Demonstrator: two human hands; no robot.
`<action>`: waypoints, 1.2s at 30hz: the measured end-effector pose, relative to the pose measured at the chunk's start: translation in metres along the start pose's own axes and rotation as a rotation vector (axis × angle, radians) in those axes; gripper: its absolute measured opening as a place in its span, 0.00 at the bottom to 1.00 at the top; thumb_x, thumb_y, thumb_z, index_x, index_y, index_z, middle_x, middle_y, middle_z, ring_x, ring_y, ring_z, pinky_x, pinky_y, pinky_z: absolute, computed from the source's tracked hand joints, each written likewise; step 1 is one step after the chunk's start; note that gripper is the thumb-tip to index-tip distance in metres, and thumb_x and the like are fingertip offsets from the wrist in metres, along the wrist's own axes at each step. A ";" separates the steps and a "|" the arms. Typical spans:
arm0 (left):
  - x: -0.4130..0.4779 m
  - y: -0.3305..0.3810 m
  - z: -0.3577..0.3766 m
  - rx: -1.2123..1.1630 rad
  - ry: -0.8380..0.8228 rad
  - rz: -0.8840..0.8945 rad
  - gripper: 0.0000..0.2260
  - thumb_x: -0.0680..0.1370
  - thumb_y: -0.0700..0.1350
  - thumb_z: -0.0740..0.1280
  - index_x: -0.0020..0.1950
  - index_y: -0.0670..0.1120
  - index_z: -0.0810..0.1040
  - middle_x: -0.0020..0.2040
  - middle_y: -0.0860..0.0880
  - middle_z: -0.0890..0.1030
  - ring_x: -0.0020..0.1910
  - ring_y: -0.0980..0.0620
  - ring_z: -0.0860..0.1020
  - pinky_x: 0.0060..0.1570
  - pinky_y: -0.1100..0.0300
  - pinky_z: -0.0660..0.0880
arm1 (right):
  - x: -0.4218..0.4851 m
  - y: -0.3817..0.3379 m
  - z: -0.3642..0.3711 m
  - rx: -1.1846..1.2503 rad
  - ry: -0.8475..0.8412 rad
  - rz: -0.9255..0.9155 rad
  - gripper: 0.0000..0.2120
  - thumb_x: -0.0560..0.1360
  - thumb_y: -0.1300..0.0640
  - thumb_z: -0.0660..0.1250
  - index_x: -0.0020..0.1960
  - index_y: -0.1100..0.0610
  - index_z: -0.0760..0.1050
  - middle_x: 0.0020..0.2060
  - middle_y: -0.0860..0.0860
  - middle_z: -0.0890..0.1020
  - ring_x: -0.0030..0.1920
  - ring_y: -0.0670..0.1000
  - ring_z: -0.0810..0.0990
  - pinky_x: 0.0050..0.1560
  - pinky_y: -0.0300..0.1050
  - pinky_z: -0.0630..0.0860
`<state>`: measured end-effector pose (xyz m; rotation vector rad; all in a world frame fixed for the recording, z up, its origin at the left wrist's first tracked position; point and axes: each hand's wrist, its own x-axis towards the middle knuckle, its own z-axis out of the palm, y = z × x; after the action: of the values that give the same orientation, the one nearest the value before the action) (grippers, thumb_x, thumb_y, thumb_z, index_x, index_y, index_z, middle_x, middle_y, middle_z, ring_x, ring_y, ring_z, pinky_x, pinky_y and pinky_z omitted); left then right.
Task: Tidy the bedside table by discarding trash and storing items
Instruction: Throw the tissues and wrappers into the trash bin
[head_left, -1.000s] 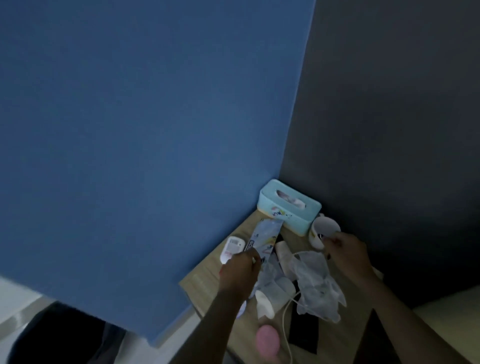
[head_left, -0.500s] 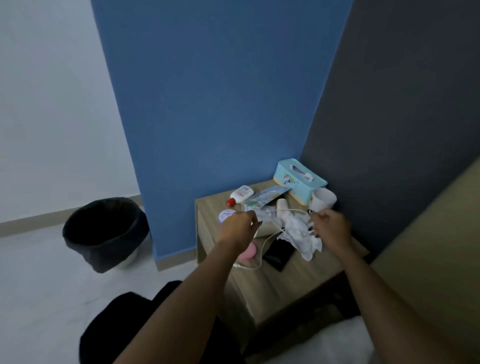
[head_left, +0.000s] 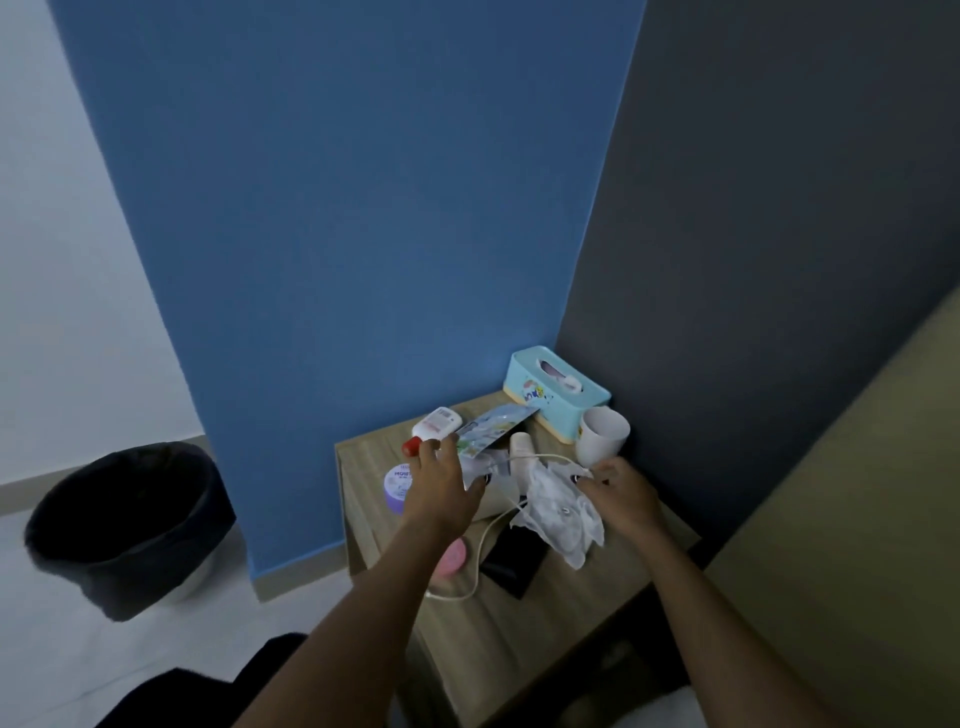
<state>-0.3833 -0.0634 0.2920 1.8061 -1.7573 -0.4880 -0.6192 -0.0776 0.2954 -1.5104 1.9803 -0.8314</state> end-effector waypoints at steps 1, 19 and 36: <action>0.008 0.000 0.005 -0.002 -0.036 -0.007 0.33 0.74 0.53 0.68 0.74 0.44 0.59 0.70 0.39 0.64 0.69 0.38 0.64 0.65 0.47 0.65 | 0.009 -0.001 0.002 -0.006 -0.020 -0.001 0.13 0.71 0.51 0.70 0.52 0.56 0.76 0.50 0.51 0.81 0.50 0.51 0.79 0.46 0.43 0.73; 0.056 -0.030 0.085 0.051 -0.291 -0.091 0.29 0.70 0.41 0.72 0.70 0.46 0.67 0.67 0.40 0.67 0.63 0.37 0.71 0.63 0.47 0.70 | 0.093 0.031 0.065 -0.360 -0.220 0.052 0.17 0.71 0.60 0.67 0.59 0.62 0.77 0.59 0.58 0.80 0.60 0.58 0.78 0.54 0.42 0.72; 0.056 0.018 -0.018 0.289 -0.041 0.189 0.34 0.68 0.26 0.68 0.71 0.42 0.62 0.77 0.39 0.50 0.76 0.39 0.53 0.68 0.49 0.67 | 0.082 -0.090 -0.016 -0.027 0.388 -0.286 0.12 0.70 0.68 0.64 0.50 0.61 0.82 0.48 0.60 0.85 0.50 0.59 0.82 0.50 0.45 0.75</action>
<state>-0.3821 -0.1155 0.3237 1.8030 -2.0903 -0.2037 -0.5923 -0.1715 0.3699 -1.7835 2.0697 -1.3049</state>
